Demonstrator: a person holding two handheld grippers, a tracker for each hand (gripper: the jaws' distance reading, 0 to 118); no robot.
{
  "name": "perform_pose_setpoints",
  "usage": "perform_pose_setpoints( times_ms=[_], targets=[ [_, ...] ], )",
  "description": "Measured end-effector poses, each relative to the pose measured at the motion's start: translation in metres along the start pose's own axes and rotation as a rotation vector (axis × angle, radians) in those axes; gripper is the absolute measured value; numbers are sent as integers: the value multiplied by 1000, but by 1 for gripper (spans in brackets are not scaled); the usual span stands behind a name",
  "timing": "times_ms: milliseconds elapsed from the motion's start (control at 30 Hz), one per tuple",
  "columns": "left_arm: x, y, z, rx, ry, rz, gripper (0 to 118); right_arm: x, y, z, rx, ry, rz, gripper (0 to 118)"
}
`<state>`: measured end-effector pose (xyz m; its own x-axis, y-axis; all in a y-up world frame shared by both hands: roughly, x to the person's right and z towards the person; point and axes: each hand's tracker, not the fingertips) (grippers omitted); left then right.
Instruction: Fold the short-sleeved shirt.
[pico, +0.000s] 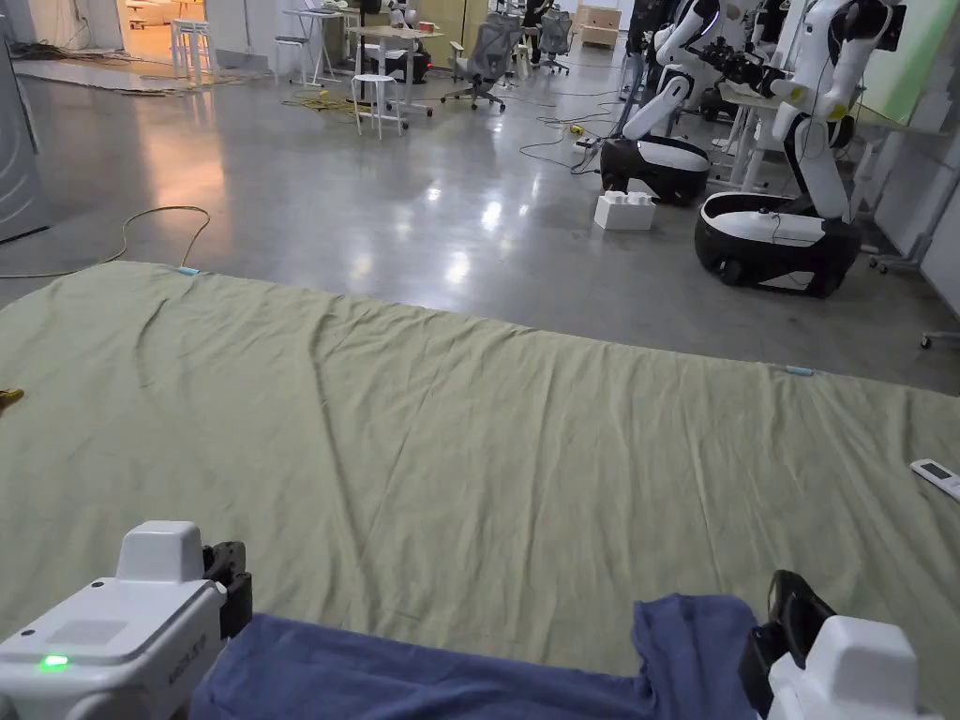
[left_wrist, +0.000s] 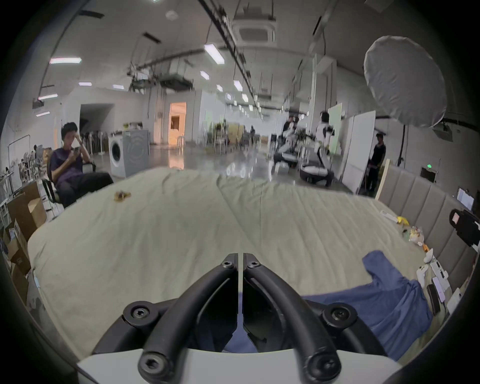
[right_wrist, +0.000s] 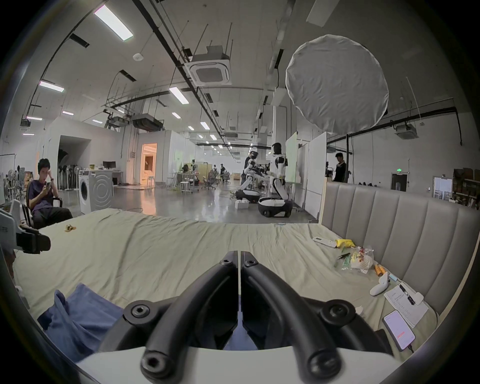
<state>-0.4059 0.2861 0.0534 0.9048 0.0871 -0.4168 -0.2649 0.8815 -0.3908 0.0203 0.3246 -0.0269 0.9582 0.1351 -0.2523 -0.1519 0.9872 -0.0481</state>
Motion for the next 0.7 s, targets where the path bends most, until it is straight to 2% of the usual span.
perform_pose_setpoints(
  times_ms=[133, 200, 233, 267, 333, 367, 567, 633, 700],
  targets=[
    [-26, -3, -59, -194, 6, 11, 3, 7, -12, -10, -81, -18, 15, 2],
    [-31, -6, -78, -272, -4, 32, 4, 12, -21, -14, -142, -25, -10, 2],
    [-33, -8, -90, -314, -20, 40, 14, 13, -23, -16, -150, -32, 0, 2],
    [-34, -10, -97, -347, -28, 42, 28, 15, -27, -18, -161, -36, 6, 2],
    [-30, -12, -110, -434, -46, 32, 69, 19, -34, -22, -190, -36, 10, 2],
    [-28, -15, -118, -461, -40, 28, 77, 20, -36, -24, -209, -36, 15, 2],
    [-15, -32, -147, -592, 22, -34, 78, 26, -54, -34, -297, -55, 51, 2],
    [-7, -32, -133, -585, 28, -47, 78, 30, -60, -39, -332, -59, 52, 2],
    [7, -27, -123, -554, 39, -69, 71, 34, -66, -43, -358, -66, 55, 2]
  ],
)
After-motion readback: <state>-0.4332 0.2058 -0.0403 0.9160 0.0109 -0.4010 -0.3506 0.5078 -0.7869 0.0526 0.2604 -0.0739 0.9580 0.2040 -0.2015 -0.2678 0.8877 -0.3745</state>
